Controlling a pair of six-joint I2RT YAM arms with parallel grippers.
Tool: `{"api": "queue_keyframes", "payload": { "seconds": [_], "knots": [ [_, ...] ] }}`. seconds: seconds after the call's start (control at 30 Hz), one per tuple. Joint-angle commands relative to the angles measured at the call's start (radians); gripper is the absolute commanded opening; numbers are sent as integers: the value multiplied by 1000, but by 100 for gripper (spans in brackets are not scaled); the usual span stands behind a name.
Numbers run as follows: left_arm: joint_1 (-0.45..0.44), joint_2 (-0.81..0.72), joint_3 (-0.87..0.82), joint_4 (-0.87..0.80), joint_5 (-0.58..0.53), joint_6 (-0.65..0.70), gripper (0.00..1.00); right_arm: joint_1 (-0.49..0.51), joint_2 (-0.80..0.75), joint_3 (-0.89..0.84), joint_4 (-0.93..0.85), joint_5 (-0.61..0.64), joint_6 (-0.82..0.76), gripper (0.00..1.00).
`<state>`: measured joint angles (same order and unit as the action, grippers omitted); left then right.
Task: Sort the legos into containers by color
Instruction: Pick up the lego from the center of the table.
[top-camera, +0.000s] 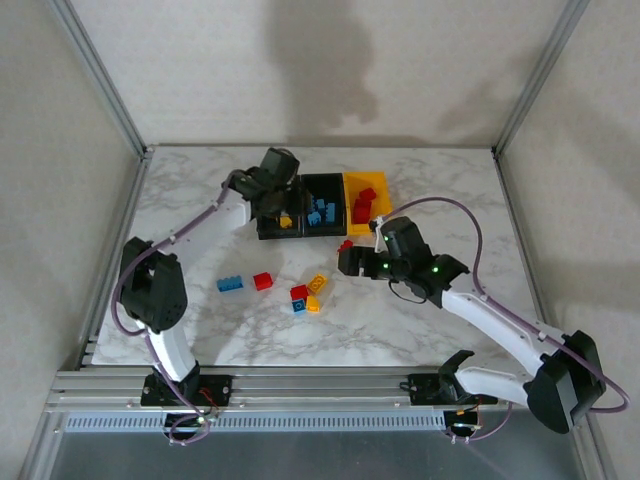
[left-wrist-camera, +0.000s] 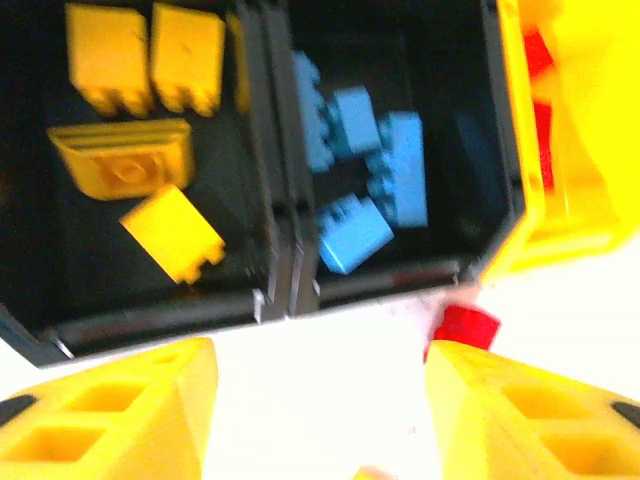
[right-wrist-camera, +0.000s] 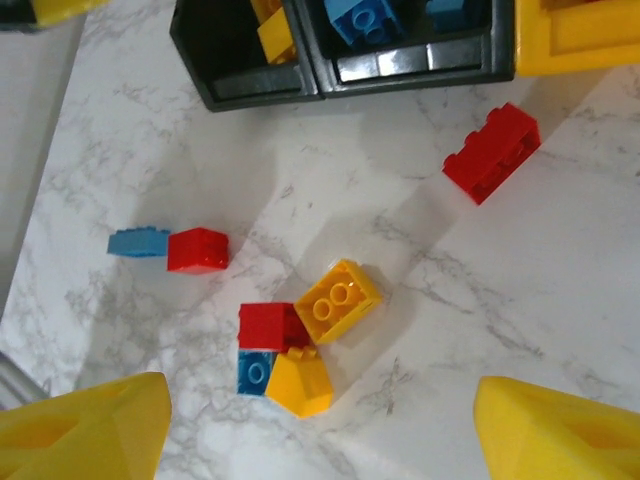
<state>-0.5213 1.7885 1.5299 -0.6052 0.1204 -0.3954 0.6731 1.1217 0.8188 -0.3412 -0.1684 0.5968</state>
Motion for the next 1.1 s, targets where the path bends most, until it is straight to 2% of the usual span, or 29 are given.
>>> {"api": "queue_keyframes", "payload": {
  "seconds": [0.0, 0.3, 0.4, 0.77, 0.93, 1.07],
  "knots": [
    [-72, -31, -61, -44, 30, 116, 59, -33, -37, -16, -75, -70, 29, 80],
    [-217, -33, -208, -30, 6, 161, 67, -76, -141, -115, -182, -71, 78, 80],
    [-229, -1, -218, -36, -27, 161, 69, -84, -172, -137, -181, -71, 83, 80],
    [-265, 130, -212, -24, -4, 167, 69, -97, -172, -146, -178, -61, 71, 80],
    [-266, 165, -214, -18, -1, 159, 62, -104, -176, -155, -177, -58, 72, 80],
    [-266, 177, -205, -17, 9, 159, 44, -112, -185, -155, -176, -54, 68, 80]
  ]
}}
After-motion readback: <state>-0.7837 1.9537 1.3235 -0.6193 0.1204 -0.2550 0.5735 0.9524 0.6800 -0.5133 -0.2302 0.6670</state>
